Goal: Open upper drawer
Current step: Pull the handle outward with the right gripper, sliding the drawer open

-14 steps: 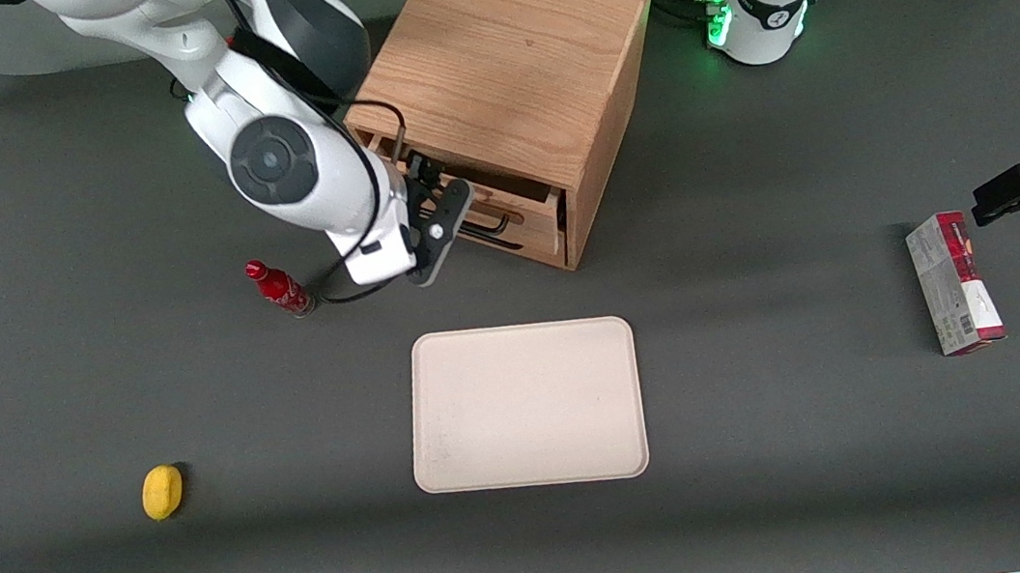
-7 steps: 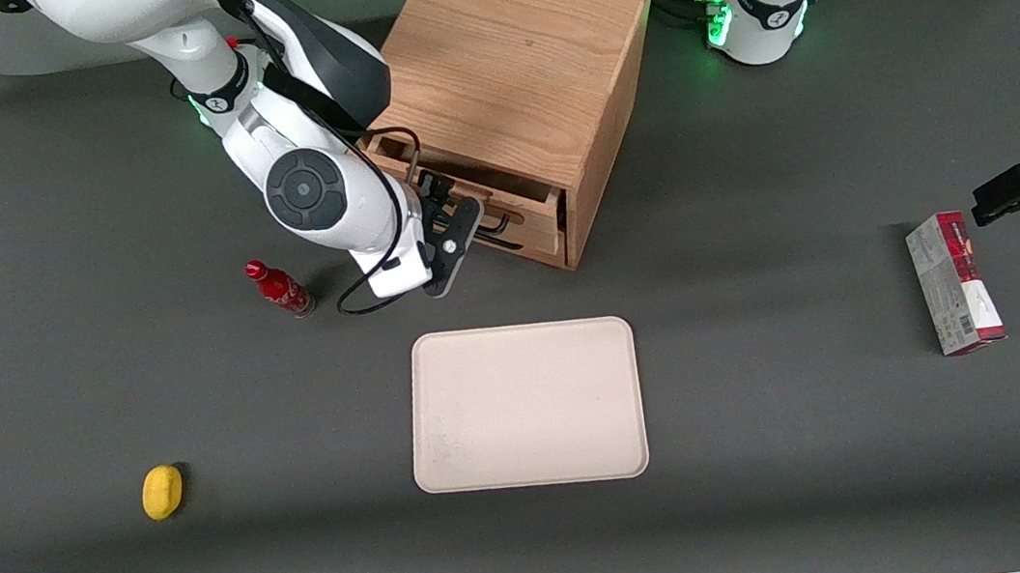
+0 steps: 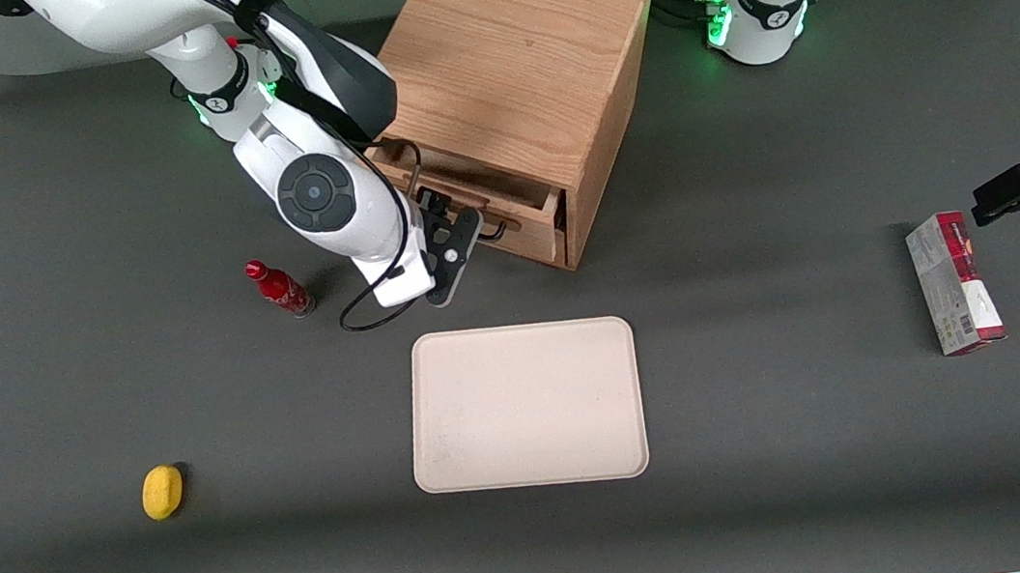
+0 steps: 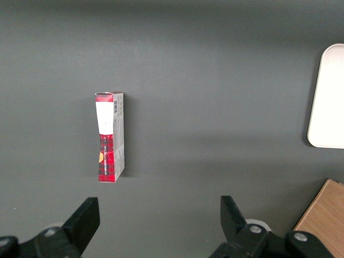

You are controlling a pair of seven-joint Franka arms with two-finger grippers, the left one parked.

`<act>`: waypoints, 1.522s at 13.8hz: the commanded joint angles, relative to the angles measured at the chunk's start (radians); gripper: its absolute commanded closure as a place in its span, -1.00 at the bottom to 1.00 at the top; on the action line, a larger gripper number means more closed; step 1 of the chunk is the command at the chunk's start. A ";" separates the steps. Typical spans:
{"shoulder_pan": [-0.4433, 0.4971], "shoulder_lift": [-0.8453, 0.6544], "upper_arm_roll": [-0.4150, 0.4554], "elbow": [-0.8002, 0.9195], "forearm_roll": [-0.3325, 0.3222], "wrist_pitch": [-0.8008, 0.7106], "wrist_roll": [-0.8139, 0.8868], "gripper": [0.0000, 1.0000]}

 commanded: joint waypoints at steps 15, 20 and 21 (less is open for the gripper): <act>-0.006 0.157 -0.147 0.332 -0.083 -0.114 -0.141 -1.00; -0.011 0.082 -0.176 0.469 -0.069 -0.278 -0.107 -1.00; -0.011 0.049 -0.229 0.472 -0.037 -0.275 -0.084 -1.00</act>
